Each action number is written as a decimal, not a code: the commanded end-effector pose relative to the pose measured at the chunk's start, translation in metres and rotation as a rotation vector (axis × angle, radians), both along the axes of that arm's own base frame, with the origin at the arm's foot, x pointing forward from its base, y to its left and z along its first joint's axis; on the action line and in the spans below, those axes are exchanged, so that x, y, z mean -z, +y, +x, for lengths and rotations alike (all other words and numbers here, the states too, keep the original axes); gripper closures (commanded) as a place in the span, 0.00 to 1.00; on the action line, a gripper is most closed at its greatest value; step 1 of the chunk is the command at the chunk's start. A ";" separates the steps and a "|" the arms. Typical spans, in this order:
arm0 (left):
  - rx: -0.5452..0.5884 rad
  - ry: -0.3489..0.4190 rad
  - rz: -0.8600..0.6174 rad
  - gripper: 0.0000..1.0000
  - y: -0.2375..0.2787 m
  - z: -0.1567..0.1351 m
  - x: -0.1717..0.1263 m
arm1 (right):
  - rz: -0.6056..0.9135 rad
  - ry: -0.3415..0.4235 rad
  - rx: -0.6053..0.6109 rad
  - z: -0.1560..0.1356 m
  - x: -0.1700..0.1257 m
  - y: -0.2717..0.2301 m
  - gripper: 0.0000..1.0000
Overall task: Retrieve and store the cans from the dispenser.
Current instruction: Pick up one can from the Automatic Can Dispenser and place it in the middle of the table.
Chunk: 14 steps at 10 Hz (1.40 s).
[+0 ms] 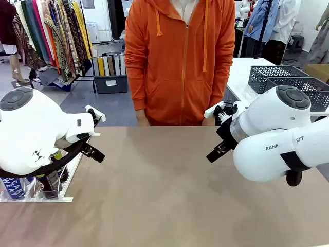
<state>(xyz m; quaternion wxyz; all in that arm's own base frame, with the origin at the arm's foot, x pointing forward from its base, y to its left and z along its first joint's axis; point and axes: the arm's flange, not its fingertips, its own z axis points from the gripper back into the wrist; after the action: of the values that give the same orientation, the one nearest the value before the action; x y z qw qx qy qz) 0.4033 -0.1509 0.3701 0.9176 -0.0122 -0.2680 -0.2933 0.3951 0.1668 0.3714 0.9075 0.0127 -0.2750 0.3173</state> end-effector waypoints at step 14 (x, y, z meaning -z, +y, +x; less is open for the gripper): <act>0.000 0.000 0.000 0.00 0.000 0.000 0.000 | 0.000 0.000 0.000 0.000 0.000 0.000 0.00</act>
<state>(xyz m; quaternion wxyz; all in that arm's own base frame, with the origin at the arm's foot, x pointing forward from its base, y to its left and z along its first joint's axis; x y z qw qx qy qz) 0.4034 -0.1508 0.3701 0.9177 -0.0123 -0.2680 -0.2929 0.3951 0.1668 0.3714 0.9075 0.0126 -0.2750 0.3173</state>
